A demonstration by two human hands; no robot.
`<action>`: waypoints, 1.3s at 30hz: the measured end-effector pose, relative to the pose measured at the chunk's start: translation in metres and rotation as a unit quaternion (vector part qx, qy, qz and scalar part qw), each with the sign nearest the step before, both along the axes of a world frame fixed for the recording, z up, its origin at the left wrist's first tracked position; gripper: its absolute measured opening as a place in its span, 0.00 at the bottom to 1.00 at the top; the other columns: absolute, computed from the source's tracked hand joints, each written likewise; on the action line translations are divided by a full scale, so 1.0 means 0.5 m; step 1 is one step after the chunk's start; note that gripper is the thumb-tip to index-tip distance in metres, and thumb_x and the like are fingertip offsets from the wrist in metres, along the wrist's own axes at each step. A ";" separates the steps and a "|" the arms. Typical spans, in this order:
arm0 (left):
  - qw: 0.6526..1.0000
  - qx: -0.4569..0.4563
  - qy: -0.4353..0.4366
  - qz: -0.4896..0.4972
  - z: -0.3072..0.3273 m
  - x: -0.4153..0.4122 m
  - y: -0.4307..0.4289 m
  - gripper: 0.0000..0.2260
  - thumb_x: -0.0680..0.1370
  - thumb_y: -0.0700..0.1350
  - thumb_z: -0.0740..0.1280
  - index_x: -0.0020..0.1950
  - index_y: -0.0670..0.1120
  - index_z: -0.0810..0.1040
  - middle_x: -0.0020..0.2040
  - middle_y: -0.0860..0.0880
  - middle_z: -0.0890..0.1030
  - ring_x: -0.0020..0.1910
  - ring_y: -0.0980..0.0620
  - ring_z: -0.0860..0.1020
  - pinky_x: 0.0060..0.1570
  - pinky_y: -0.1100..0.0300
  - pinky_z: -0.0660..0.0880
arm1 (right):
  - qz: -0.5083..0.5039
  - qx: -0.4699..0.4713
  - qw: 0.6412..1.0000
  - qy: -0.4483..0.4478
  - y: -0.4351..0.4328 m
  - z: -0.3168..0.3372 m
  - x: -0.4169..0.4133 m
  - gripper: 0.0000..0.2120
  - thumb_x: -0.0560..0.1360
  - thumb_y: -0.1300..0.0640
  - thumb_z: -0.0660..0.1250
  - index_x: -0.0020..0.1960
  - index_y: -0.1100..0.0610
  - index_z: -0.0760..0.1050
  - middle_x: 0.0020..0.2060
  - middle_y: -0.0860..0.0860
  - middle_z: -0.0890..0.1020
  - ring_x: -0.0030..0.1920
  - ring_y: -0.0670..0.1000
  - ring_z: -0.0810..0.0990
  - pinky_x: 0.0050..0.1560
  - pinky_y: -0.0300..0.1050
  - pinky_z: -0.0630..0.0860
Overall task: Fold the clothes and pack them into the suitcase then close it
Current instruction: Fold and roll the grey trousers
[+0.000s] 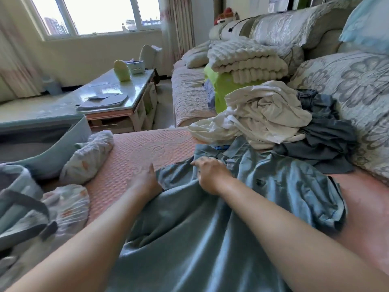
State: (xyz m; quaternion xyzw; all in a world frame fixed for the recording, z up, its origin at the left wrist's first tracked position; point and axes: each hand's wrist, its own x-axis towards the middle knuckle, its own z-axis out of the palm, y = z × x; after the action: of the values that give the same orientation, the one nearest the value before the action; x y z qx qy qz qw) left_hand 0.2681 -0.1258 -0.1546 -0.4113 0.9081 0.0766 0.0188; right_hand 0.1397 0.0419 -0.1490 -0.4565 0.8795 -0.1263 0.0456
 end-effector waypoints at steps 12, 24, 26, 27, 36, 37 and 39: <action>0.926 -0.320 0.078 -0.185 0.087 0.104 -0.124 0.03 0.75 0.34 0.69 0.44 0.42 0.80 0.46 0.40 0.78 0.30 0.43 0.81 0.24 0.54 0.78 | -0.009 0.044 0.997 -0.068 -0.116 -0.038 0.076 0.28 0.83 0.44 0.52 0.82 0.46 0.50 0.81 0.54 0.48 0.81 0.55 0.49 0.79 0.52 0.49; 0.992 -0.066 0.001 -0.105 0.004 0.082 -0.186 0.17 0.81 0.46 0.61 0.69 0.46 0.70 0.69 0.43 0.72 0.68 0.43 0.70 0.66 0.50 0.67 | -0.052 -0.058 0.997 0.016 -0.203 -0.031 0.043 0.18 0.81 0.55 0.56 0.69 0.53 0.72 0.66 0.55 0.74 0.63 0.59 0.74 0.61 0.54 0.74; 0.996 -0.016 0.030 -0.081 -0.011 0.070 -0.187 0.19 0.81 0.50 0.62 0.71 0.44 0.68 0.70 0.42 0.70 0.69 0.41 0.68 0.68 0.49 0.67 | -0.091 -0.043 0.995 0.023 -0.212 -0.029 0.016 0.20 0.82 0.57 0.55 0.74 0.53 0.66 0.70 0.56 0.69 0.64 0.61 0.75 0.59 0.55 0.75; 0.996 -0.017 0.040 -0.074 -0.015 0.066 -0.190 0.19 0.81 0.50 0.63 0.69 0.44 0.70 0.69 0.42 0.71 0.69 0.41 0.68 0.67 0.49 0.67 | -0.113 -0.013 0.993 0.014 -0.217 -0.028 0.003 0.23 0.83 0.56 0.54 0.78 0.51 0.60 0.73 0.57 0.65 0.66 0.62 0.74 0.59 0.56 0.74; 0.954 -0.177 0.155 -0.185 0.014 0.045 -0.238 0.09 0.80 0.41 0.61 0.60 0.47 0.72 0.54 0.42 0.72 0.43 0.39 0.77 0.38 0.51 0.71 | -0.120 -0.187 0.974 0.036 -0.274 -0.012 -0.079 0.11 0.76 0.67 0.57 0.49 0.52 0.72 0.51 0.59 0.79 0.51 0.60 0.79 0.49 0.47 0.71; 0.943 -0.214 0.161 -0.198 0.018 0.041 -0.246 0.09 0.79 0.40 0.63 0.58 0.47 0.75 0.53 0.41 0.72 0.41 0.39 0.78 0.35 0.52 0.72 | -0.127 -0.221 0.965 0.055 -0.282 -0.005 -0.082 0.11 0.75 0.68 0.57 0.46 0.52 0.69 0.49 0.59 0.78 0.48 0.61 0.78 0.47 0.48 0.70; 0.939 -0.248 0.157 -0.179 0.022 0.028 -0.265 0.07 0.77 0.40 0.67 0.54 0.46 0.79 0.53 0.41 0.72 0.43 0.38 0.78 0.38 0.48 0.78 | -0.143 -0.269 0.951 0.060 -0.297 0.005 -0.088 0.12 0.75 0.69 0.56 0.44 0.52 0.70 0.49 0.59 0.76 0.46 0.62 0.78 0.47 0.50 0.71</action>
State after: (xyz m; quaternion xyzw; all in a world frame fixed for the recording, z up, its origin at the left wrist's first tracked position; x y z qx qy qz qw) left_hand 0.2821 -0.2581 -0.1435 -0.2165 0.9482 -0.0924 -0.2132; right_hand 0.0956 -0.1067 -0.1468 -0.3284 0.8699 -0.3359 -0.1501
